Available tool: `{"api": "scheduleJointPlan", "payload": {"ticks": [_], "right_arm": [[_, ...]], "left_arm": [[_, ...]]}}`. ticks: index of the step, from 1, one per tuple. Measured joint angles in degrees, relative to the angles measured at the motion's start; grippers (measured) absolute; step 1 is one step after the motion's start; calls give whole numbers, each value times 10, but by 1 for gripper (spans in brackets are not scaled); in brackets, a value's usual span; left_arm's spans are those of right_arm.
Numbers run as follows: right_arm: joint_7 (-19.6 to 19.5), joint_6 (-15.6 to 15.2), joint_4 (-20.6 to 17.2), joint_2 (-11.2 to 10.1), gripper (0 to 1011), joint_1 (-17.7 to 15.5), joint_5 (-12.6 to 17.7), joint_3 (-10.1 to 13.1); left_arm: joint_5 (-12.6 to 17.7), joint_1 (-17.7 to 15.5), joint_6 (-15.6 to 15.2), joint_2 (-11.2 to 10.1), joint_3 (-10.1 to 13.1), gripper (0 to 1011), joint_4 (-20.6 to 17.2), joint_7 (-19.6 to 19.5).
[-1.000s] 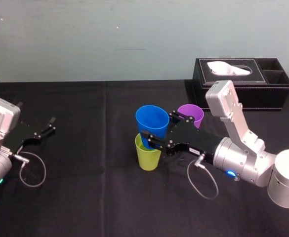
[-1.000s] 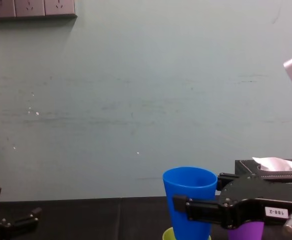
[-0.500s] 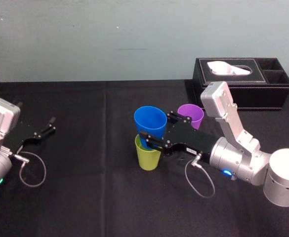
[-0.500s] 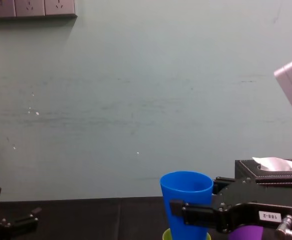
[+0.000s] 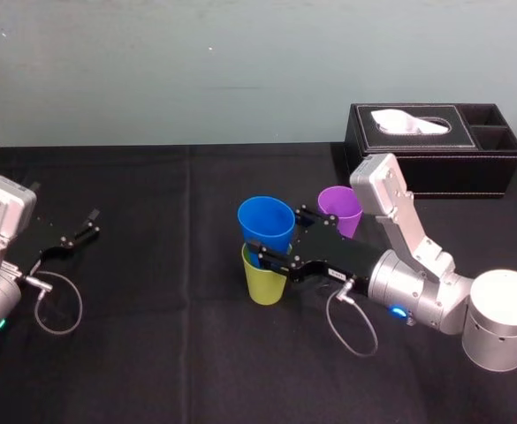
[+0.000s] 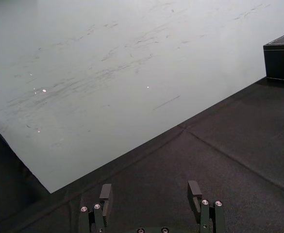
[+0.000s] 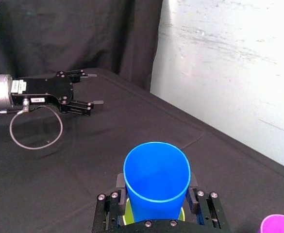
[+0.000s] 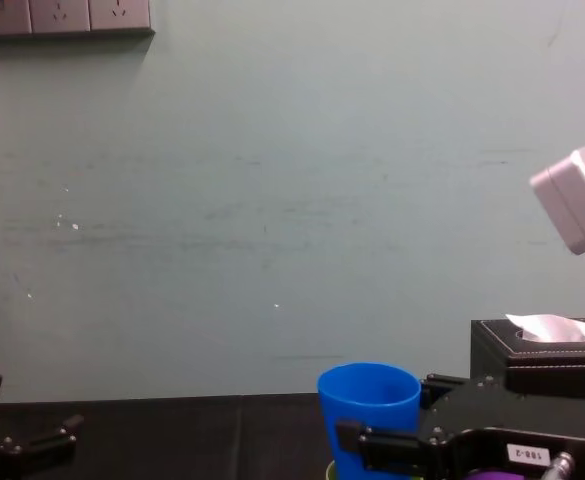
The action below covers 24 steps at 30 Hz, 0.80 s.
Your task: Stack the three plastic cups sequentially using one hand.
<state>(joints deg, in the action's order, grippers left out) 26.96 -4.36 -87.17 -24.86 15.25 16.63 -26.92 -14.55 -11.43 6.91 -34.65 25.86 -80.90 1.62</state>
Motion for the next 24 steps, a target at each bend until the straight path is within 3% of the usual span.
{"api": "scheduleJointPlan", "payload": {"ticks": [24], "right_arm": [[8, 6, 10, 4, 718, -3, 4, 0]], "left_arm": [[0, 0, 0, 0, 0, 1010, 0, 0]]}}
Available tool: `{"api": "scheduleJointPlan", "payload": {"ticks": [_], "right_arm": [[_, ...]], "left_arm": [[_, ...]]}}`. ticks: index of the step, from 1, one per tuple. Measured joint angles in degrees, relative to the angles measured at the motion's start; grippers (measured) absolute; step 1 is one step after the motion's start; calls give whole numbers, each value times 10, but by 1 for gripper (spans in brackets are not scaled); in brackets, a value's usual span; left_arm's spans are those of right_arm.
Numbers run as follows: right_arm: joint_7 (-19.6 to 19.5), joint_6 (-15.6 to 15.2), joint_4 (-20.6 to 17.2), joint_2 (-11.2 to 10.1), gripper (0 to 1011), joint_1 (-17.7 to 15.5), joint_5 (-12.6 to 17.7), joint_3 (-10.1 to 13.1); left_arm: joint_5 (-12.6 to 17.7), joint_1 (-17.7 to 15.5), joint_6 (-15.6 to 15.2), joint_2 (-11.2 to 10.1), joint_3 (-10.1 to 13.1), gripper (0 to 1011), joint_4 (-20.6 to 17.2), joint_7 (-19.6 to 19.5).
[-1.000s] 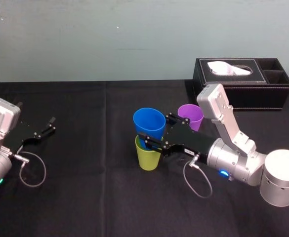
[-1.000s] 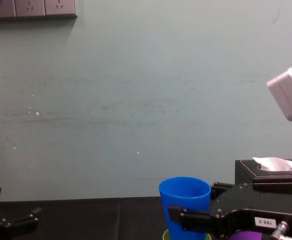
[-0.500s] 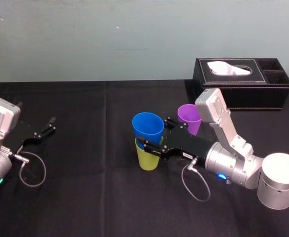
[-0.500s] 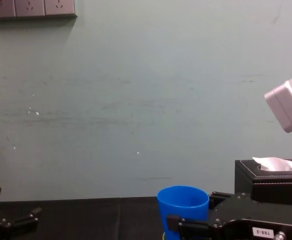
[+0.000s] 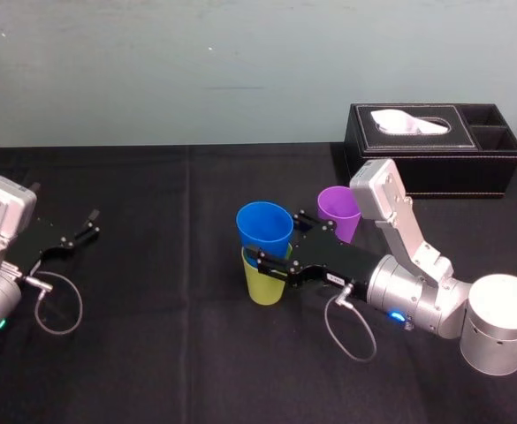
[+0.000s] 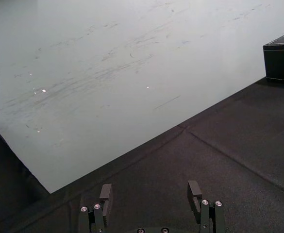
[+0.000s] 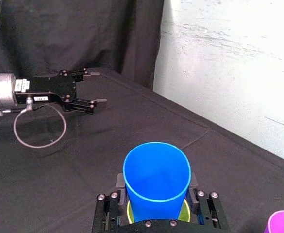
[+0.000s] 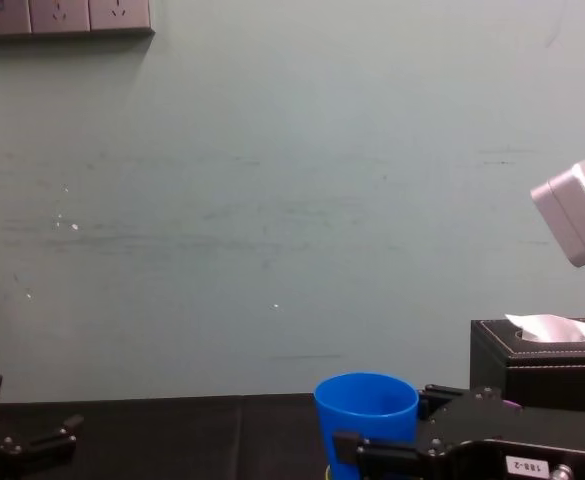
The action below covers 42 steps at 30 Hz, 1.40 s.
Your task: Stack the three plastic cups sequentially using one hand.
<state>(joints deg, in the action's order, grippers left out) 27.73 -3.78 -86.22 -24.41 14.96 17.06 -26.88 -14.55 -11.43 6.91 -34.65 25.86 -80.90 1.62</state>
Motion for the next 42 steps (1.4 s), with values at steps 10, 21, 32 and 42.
{"api": "scheduleJointPlan", "payload": {"ticks": [10, 21, 32, 42], "right_arm": [[0, 0, 0, 0, 952, 0, 0, 0], [-1, -1, -1, 0, 1002, 0, 0, 0], [-10, 15, -24, -8, 1003, -17, 13, 23], [-29, 34, -60, -33, 1003, -57, 30, 70]], "left_arm": [[0, 0, 0, 0, 0, 1010, 0, 0], [0, 0, 0, 0, 0, 1010, 0, 0], [0, 0, 0, 0, 0, 1010, 0, 0], [0, 0, 0, 0, 0, 1010, 0, 0]]}}
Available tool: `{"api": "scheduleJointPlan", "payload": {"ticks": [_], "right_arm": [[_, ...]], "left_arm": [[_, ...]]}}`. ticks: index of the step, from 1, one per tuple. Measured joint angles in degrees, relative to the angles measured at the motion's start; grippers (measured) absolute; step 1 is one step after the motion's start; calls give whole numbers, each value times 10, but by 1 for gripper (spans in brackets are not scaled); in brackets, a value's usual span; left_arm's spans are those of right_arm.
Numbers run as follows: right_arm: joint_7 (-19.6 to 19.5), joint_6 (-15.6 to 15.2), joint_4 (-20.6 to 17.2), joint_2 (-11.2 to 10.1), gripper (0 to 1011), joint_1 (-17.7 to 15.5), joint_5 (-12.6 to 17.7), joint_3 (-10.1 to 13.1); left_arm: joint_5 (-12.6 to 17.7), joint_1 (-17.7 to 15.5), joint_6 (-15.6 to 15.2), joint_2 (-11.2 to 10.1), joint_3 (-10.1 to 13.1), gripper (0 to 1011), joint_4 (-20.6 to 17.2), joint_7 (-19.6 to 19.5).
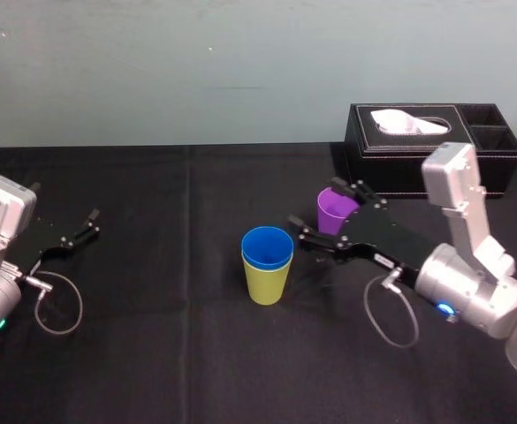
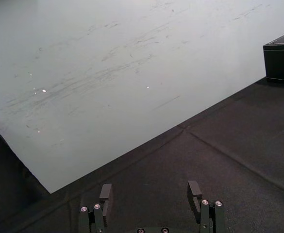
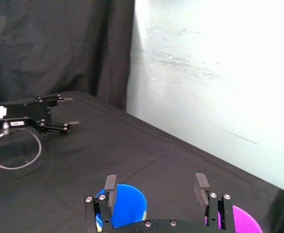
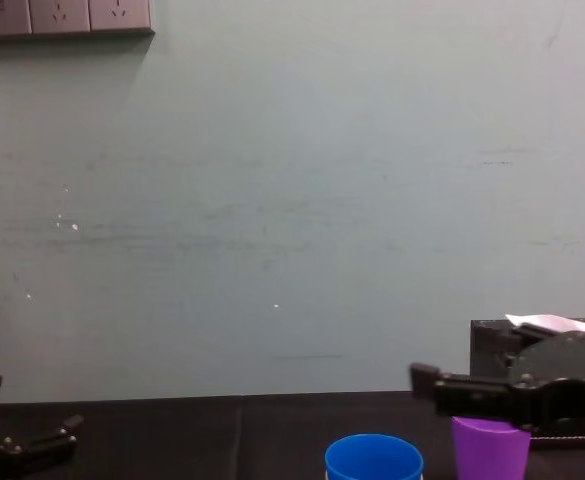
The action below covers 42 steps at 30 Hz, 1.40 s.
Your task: Stack the three plastic cups sequentially using one hand.
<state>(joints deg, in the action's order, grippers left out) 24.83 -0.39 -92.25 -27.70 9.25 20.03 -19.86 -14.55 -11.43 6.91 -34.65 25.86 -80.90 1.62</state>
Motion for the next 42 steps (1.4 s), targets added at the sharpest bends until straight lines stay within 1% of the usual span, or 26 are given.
{"api": "scheduleJointPlan", "payload": {"ticks": [1, 6, 7, 10, 16, 20, 23, 30, 34, 36, 42], "right_arm": [[0, 0, 0, 0, 1003, 0, 0, 0], [-8, 12, -9, -12, 1003, -21, 3, 25], [-8, 12, -9, -12, 1003, -21, 3, 25], [-11, 17, -9, -15, 1002, -30, 4, 36], [-13, 24, 7, -18, 1003, -44, 6, 55], [-13, 26, 18, -17, 1003, -48, 6, 61], [-12, 27, 29, -16, 1003, -48, 7, 63], [0, 26, 70, -5, 1002, -37, 17, 65], [6, 25, 84, -2, 1003, -31, 21, 62], [11, 23, 97, 1, 1003, -25, 25, 59], [17, 21, 116, 6, 1002, -14, 26, 51]], "left_arm": [[0, 0, 0, 0, 0, 1010, 0, 0], [0, 0, 0, 0, 0, 1010, 0, 0], [0, 0, 0, 0, 0, 1010, 0, 0], [0, 0, 0, 0, 0, 1010, 0, 0], [0, 0, 0, 0, 0, 1010, 0, 0], [0, 0, 0, 0, 0, 1010, 0, 0], [0, 0, 0, 0, 0, 1010, 0, 0], [0, 0, 0, 0, 0, 1010, 0, 0], [0, 0, 0, 0, 0, 1010, 0, 0], [0, 0, 0, 0, 0, 1010, 0, 0], [0, 0, 0, 0, 0, 1010, 0, 0]]}}
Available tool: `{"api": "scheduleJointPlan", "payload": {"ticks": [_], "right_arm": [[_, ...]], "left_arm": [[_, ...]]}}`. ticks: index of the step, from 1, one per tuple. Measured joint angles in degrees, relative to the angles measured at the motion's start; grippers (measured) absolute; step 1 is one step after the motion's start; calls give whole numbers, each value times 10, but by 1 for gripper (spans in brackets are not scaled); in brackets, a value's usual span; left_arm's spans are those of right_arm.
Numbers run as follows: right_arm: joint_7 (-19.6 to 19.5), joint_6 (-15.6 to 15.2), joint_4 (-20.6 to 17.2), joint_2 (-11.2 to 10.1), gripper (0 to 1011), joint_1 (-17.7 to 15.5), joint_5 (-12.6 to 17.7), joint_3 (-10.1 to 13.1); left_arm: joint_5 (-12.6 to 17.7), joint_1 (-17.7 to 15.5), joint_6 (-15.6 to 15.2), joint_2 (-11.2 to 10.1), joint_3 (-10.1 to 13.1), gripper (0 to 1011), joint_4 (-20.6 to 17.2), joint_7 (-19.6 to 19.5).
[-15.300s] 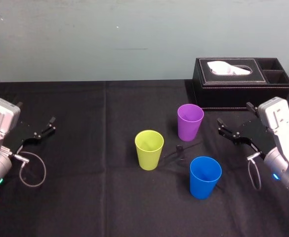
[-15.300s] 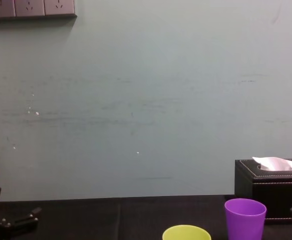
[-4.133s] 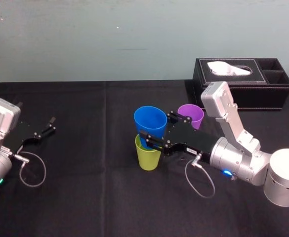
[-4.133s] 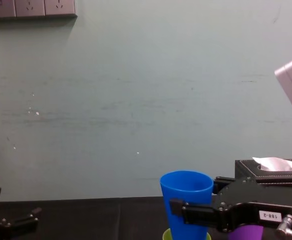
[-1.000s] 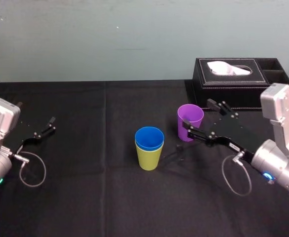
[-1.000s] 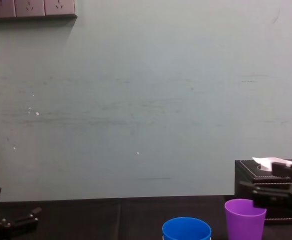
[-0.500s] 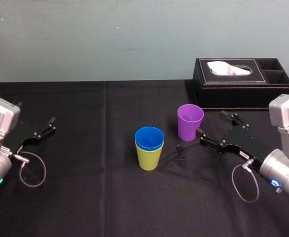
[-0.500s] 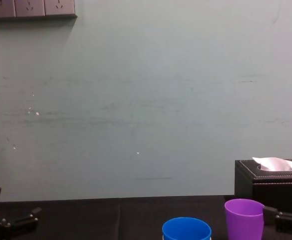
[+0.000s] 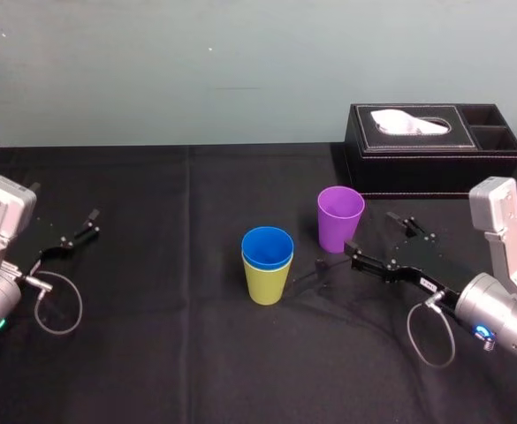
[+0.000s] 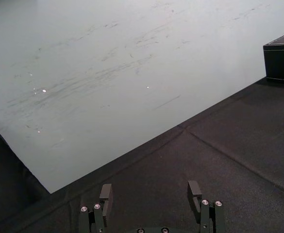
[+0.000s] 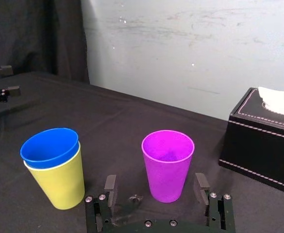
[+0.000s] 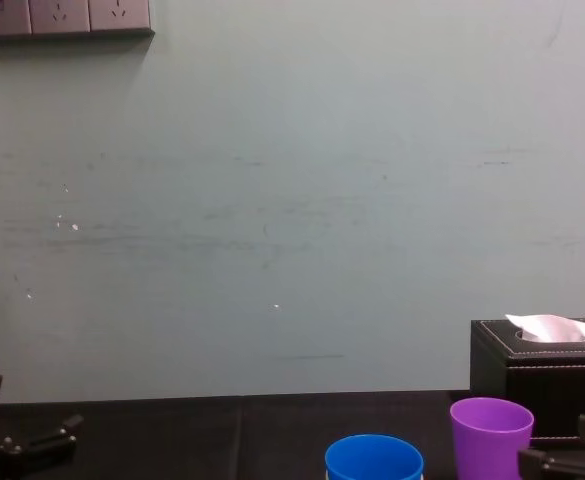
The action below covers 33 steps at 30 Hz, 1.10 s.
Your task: Stack the three plastic cups sequentially using one hand.
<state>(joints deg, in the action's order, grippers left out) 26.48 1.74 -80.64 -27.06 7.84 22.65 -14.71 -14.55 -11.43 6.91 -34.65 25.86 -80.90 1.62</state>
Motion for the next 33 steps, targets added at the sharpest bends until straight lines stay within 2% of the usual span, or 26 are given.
{"api": "scheduleJointPlan", "payload": {"ticks": [17, 33], "right_arm": [[3, 0, 41, 14, 1003, 27, -7, -19], [-3, -1, 64, 23, 1003, 44, -19, -25]], "left_arm": [[0, 0, 0, 0, 0, 1010, 0, 0], [0, 0, 0, 0, 0, 1010, 0, 0]]}}
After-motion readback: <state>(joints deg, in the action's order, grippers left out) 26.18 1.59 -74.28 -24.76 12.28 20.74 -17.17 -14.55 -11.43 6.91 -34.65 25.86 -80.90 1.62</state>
